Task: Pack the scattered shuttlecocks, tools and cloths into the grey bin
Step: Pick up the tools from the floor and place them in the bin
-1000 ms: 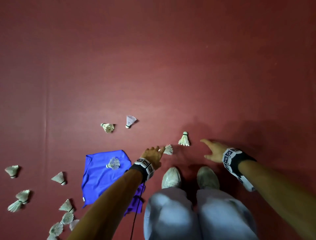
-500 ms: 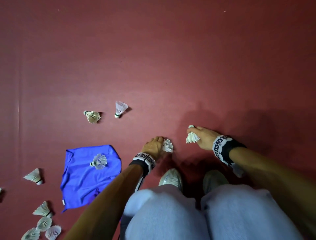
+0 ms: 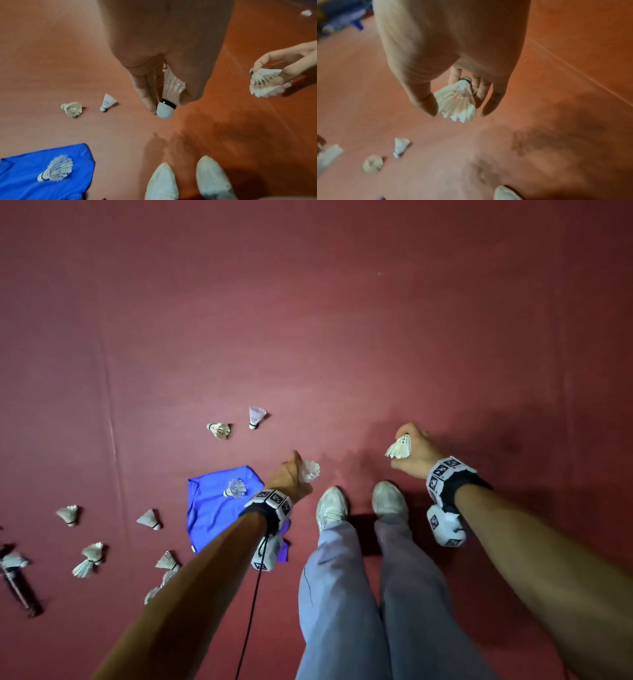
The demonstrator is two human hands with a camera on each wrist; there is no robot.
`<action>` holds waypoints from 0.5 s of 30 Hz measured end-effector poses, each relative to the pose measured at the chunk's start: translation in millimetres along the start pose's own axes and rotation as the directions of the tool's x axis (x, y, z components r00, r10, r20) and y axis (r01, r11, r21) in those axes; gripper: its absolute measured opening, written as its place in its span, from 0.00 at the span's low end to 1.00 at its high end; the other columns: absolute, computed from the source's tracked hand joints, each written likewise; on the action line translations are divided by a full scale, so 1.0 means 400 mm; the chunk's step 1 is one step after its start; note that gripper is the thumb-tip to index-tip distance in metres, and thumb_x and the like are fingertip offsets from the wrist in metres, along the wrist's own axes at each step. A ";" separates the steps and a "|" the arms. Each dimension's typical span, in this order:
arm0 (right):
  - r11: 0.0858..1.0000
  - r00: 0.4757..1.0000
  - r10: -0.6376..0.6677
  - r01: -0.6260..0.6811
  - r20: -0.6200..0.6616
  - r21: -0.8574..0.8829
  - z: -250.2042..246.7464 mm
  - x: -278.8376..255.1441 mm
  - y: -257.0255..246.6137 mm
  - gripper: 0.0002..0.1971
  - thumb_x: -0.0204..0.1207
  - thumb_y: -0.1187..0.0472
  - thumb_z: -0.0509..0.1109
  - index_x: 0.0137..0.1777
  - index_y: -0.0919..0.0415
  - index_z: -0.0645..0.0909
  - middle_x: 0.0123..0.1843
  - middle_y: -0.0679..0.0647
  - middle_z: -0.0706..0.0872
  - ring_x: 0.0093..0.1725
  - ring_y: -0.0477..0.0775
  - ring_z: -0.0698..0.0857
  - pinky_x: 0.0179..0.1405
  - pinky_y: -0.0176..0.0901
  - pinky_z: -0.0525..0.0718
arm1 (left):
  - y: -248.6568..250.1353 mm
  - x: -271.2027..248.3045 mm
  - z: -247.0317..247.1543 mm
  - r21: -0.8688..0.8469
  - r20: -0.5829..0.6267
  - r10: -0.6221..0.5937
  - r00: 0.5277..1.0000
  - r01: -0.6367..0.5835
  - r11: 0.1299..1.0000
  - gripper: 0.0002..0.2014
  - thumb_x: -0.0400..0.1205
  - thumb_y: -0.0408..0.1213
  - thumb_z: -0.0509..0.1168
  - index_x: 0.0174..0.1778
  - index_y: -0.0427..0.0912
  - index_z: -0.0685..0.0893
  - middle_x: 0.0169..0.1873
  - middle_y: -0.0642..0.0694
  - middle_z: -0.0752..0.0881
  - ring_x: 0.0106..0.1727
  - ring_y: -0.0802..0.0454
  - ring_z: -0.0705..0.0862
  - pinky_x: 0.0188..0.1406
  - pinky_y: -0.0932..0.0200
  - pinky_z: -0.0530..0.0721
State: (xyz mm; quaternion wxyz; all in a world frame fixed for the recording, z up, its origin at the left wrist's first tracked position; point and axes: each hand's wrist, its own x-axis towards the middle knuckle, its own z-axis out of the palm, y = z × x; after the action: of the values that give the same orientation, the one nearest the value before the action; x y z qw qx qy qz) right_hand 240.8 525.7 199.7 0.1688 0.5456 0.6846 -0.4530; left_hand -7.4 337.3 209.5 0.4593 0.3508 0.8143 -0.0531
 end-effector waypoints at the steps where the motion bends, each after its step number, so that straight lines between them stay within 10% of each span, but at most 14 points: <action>1: 0.999 1.000 0.012 -0.011 -0.026 0.030 -0.044 -0.055 -0.031 0.25 0.65 0.58 0.83 0.58 0.49 0.75 0.59 0.57 0.77 0.56 0.56 0.77 0.55 0.41 0.73 | 0.037 -0.051 -0.044 -0.019 -0.014 0.011 1.000 -0.012 1.000 0.30 0.73 0.38 0.76 0.67 0.38 0.70 0.54 0.36 0.87 0.55 0.34 0.87 0.44 0.50 0.81; 9: 0.976 0.982 -0.002 0.043 -0.187 0.215 -0.352 -0.484 -0.354 0.17 0.69 0.54 0.77 0.54 0.45 0.74 0.58 0.56 0.81 0.49 0.61 0.86 0.51 0.53 0.87 | 0.288 -0.537 -0.375 -0.281 -0.221 -0.032 0.975 -0.032 0.959 0.31 0.73 0.39 0.77 0.70 0.41 0.72 0.55 0.41 0.84 0.52 0.40 0.84 0.51 0.56 0.79; 15: 0.898 0.962 -0.233 0.269 -0.141 0.349 -0.477 -0.754 -0.657 0.18 0.68 0.57 0.74 0.57 0.43 0.75 0.48 0.54 0.90 0.46 0.57 0.90 0.48 0.50 0.87 | 0.297 -0.921 -0.581 -0.441 -0.507 -0.095 0.857 -0.164 0.882 0.28 0.73 0.39 0.76 0.68 0.45 0.74 0.51 0.47 0.86 0.49 0.43 0.85 0.49 0.56 0.80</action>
State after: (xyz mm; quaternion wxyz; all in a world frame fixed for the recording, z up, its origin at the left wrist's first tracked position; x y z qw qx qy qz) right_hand 159.3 501.6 634.8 -0.0282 0.4956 0.6605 -0.5634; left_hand 23.3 328.7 659.8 0.2966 0.2453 0.8885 0.2498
